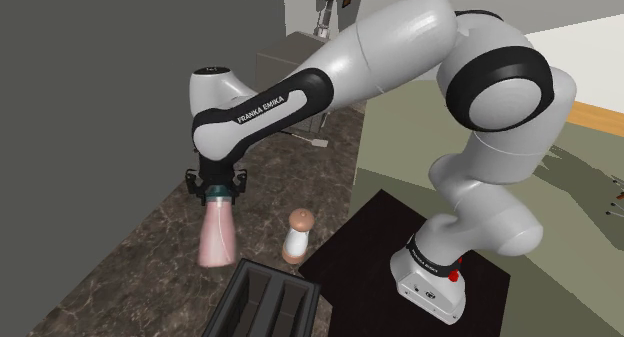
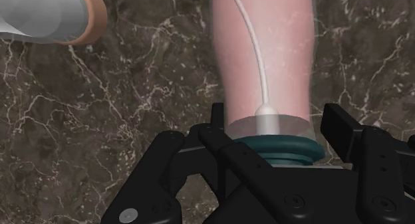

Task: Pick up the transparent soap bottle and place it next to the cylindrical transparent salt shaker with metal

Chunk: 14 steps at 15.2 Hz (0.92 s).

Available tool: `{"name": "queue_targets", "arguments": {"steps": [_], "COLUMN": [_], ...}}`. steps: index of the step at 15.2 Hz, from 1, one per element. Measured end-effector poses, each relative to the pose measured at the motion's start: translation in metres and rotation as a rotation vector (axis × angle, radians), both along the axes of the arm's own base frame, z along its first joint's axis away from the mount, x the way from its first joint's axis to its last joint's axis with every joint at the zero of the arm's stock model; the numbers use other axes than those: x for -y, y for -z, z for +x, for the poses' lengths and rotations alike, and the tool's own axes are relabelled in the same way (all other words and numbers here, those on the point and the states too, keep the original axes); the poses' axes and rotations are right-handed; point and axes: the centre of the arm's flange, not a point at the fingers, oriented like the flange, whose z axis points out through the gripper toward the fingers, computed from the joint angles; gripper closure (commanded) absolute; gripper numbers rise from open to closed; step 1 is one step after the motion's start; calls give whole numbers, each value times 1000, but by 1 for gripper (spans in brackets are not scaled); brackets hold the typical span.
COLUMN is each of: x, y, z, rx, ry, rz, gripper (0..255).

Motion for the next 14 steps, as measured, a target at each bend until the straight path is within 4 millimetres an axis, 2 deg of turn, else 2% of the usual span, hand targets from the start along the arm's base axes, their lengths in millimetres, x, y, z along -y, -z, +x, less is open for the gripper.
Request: {"name": "queue_targets", "arguments": {"steps": [14], "x": [0], "y": [-75], "z": [0], "rx": [0], "ry": [0], "rz": [0], "gripper": [255]}}
